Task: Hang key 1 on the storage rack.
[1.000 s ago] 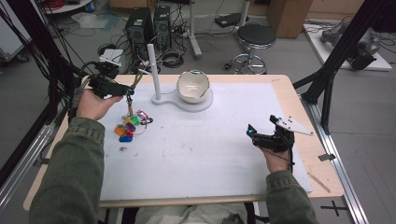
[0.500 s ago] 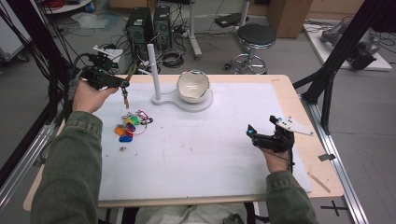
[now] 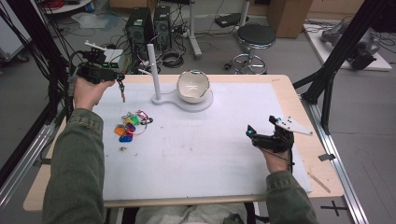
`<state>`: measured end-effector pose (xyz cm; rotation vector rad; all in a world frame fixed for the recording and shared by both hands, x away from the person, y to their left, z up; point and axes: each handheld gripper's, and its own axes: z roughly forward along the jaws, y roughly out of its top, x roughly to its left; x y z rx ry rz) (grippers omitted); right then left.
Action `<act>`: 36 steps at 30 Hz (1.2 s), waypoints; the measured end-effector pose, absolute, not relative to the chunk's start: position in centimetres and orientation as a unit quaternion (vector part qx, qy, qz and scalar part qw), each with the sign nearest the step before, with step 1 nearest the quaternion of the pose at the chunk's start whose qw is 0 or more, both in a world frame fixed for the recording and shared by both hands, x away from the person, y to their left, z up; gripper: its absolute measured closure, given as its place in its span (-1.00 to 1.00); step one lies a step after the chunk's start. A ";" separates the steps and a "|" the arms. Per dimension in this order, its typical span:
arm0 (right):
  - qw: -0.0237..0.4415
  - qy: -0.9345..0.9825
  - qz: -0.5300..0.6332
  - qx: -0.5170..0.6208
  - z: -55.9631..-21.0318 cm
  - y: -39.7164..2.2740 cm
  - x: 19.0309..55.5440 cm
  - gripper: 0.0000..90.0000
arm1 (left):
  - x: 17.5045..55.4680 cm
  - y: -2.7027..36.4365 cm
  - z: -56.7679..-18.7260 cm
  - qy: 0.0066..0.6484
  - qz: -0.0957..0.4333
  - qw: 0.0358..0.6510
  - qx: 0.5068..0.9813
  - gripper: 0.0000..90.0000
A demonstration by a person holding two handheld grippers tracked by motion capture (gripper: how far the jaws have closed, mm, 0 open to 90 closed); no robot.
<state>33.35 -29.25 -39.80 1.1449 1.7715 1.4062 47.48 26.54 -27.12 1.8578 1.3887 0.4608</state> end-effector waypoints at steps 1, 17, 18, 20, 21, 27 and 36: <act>0.297 0.668 0.529 0.432 -39.8 -29.2 33.3 -0.98 | 47.6 26.6 -27.2 0.544 0.179 0.382 0.725 0.67; 0.299 0.666 0.530 0.432 -39.8 -29.4 33.2 -0.98 | 48.6 24.7 -28.6 0.520 0.165 0.368 0.753 0.67; 0.298 0.666 0.530 0.432 -39.8 -29.4 33.2 -0.98 | 48.7 24.5 -28.7 0.520 0.163 0.365 0.754 0.67; 0.299 0.666 0.530 0.432 -39.8 -29.4 33.2 -0.98 | 48.7 24.2 -28.7 0.517 0.161 0.366 0.757 0.67; 0.298 0.666 0.530 0.432 -39.8 -29.4 33.2 -0.98 | 48.7 24.1 -28.7 0.517 0.160 0.367 0.757 0.67; 0.298 0.667 0.530 0.431 -39.8 -29.4 33.3 -0.98 | 48.9 24.0 -28.9 0.517 0.157 0.365 0.758 0.67; 0.297 0.668 0.529 0.431 -39.8 -29.3 33.2 -0.98 | 49.2 22.4 -29.7 0.504 0.151 0.351 0.775 0.67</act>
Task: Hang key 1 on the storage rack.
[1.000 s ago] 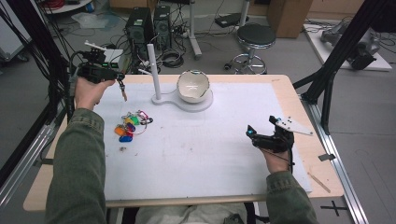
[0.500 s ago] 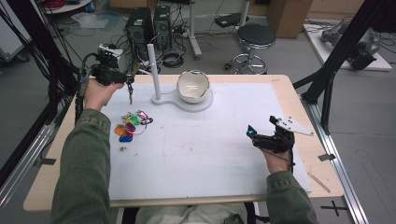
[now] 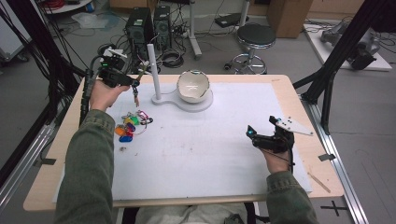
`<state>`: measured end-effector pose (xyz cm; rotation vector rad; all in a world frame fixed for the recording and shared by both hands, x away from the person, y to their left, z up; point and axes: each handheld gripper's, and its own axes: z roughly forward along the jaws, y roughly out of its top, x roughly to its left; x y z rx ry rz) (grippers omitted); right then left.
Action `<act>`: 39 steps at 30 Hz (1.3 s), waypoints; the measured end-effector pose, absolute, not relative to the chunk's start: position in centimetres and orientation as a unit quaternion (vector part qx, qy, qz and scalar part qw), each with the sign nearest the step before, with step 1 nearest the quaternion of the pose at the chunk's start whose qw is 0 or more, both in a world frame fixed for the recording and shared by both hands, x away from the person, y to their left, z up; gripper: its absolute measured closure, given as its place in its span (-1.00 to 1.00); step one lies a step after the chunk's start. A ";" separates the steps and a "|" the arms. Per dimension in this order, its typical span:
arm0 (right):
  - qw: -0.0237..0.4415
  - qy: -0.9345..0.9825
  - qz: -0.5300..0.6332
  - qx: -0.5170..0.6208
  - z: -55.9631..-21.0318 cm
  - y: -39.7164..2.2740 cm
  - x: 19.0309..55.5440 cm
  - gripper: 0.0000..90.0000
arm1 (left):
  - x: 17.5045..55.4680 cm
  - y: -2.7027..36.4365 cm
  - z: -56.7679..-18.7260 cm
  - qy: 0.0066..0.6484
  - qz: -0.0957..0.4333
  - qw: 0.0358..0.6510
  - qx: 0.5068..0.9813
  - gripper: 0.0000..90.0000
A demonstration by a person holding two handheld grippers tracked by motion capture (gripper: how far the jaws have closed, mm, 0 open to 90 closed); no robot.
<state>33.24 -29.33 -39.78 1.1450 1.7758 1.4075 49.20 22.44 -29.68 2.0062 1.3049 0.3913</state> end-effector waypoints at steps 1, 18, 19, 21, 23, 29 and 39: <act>0.296 0.667 0.529 0.432 -39.8 -29.3 33.2 -0.98 | 49.2 22.3 -29.8 0.501 0.152 0.349 0.777 0.67; 0.301 0.665 0.530 0.431 -39.8 -29.5 33.2 -0.98 | 50.0 19.7 -31.6 0.481 0.169 0.318 0.799 0.65; 0.301 0.665 0.531 0.431 -39.7 -29.5 33.2 -0.98 | 50.0 19.6 -31.6 0.481 0.165 0.317 0.801 0.65; 0.301 0.665 0.531 0.430 -39.7 -29.5 33.2 -0.98 | 50.1 19.4 -31.7 0.479 0.161 0.307 0.807 0.66; 0.299 0.665 0.531 0.432 -39.7 -29.5 33.2 -0.98 | 50.0 19.3 -31.8 0.479 0.158 0.301 0.809 0.65; 0.300 0.665 0.531 0.431 -39.7 -29.5 33.2 -0.98 | 49.9 19.9 -31.2 0.498 0.134 0.326 0.792 0.26; 0.300 0.665 0.532 0.431 -39.7 -29.5 33.2 -0.98 | 48.9 21.4 -30.4 0.528 0.166 0.334 0.763 -0.74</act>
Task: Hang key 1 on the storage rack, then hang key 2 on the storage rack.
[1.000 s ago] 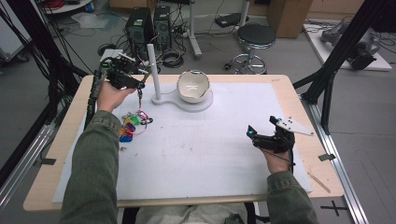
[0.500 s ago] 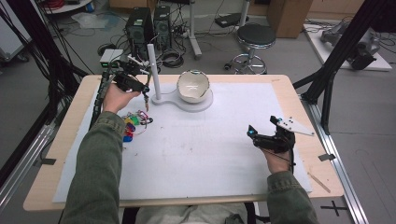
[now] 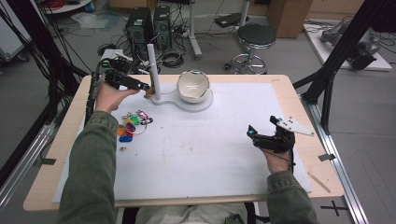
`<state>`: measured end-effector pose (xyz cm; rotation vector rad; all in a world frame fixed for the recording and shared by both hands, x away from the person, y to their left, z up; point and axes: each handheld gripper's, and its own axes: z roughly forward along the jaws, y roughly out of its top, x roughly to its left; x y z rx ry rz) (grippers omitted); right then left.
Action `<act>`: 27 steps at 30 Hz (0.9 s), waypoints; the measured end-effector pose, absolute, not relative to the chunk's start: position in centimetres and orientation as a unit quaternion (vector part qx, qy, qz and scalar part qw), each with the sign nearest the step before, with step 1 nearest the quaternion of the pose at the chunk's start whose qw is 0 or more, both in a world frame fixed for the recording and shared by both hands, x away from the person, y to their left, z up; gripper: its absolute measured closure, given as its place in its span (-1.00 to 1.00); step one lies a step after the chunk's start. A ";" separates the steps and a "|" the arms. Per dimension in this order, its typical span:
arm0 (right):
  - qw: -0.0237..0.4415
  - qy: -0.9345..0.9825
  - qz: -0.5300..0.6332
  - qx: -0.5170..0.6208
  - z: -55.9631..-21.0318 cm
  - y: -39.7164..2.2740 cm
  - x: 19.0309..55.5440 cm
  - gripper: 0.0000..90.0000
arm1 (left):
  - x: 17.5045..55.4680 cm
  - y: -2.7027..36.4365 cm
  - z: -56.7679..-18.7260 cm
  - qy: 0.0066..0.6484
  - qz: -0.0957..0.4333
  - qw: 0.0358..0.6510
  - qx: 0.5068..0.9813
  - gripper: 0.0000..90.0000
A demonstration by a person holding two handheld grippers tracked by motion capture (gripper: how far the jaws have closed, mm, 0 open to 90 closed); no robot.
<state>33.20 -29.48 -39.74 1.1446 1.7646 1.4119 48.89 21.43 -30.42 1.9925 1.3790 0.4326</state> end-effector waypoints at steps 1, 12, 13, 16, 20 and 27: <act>0.299 0.665 0.532 0.431 -39.7 -29.5 33.2 -0.98 | 48.9 21.5 -30.5 0.539 0.175 0.324 0.758 -0.89; 0.298 0.666 0.533 0.429 -39.8 -29.4 33.3 -0.98 | 47.6 22.6 -31.0 0.536 0.190 0.312 0.761 -0.96; 0.298 0.665 0.533 0.429 -39.8 -29.4 33.3 -0.98 | 47.5 22.6 -31.1 0.534 0.188 0.313 0.762 -0.96; 0.297 0.665 0.532 0.431 -39.8 -29.3 33.2 -0.98 | 47.3 22.8 -31.3 0.532 0.187 0.308 0.766 -0.96; 0.298 0.666 0.533 0.429 -39.8 -29.4 33.3 -0.98 | 47.0 23.2 -31.5 0.530 0.189 0.315 0.764 -0.96; 0.297 0.666 0.532 0.430 -39.8 -29.4 33.3 -0.98 | 46.7 23.5 -31.9 0.530 0.187 0.312 0.766 -0.96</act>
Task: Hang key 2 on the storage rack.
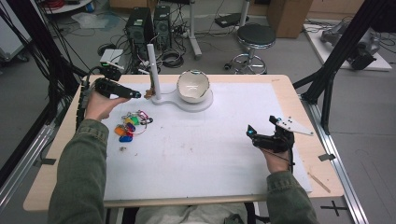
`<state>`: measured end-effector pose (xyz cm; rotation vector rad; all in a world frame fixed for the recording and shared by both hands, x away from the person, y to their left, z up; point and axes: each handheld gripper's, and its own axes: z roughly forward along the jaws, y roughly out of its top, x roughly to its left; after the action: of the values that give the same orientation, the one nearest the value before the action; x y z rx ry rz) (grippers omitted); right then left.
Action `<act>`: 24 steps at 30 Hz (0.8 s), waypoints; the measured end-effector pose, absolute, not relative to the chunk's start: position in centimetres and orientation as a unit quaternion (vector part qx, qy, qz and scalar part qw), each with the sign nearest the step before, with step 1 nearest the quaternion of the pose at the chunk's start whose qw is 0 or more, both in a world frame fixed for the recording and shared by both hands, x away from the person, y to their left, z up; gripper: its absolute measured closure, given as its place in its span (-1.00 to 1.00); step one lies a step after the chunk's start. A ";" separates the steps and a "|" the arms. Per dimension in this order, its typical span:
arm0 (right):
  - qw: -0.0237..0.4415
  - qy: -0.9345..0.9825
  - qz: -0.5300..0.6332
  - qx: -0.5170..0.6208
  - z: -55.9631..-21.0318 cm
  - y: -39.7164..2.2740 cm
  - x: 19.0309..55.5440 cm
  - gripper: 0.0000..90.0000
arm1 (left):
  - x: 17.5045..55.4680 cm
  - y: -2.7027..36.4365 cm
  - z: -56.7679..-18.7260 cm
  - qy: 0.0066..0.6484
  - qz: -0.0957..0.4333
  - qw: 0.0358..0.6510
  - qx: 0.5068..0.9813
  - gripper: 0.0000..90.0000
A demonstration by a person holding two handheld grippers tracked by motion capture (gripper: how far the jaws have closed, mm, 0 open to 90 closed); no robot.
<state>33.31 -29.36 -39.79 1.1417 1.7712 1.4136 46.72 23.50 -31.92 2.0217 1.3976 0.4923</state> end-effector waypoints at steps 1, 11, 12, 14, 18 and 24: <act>0.299 0.666 0.532 0.429 -39.8 -29.4 33.3 -0.98 | 46.6 23.5 -32.0 0.529 0.186 0.312 0.767 -0.96; 0.296 0.666 0.532 0.430 -39.8 -29.3 33.3 -0.98 | 46.1 23.6 -33.1 0.525 0.176 0.306 0.774 -0.96; 0.300 0.667 0.531 0.429 -39.8 -29.4 33.3 -0.98 | 46.1 23.6 -33.1 0.523 0.177 0.303 0.777 -0.96; 0.297 0.667 0.531 0.430 -39.8 -29.4 33.3 -0.98 | 45.9 23.5 -33.2 0.522 0.177 0.306 0.777 -0.96; 0.297 0.667 0.532 0.429 -39.8 -29.3 33.3 -0.98 | 45.6 23.6 -33.6 0.521 0.173 0.305 0.778 -0.96; 0.295 0.667 0.532 0.430 -39.8 -29.4 33.3 -0.98 | 45.1 23.9 -34.6 0.523 0.168 0.298 0.781 -0.96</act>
<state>33.27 -29.36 -39.78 1.1451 1.7757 1.4163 45.12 23.92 -34.60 2.0746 1.3888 0.4453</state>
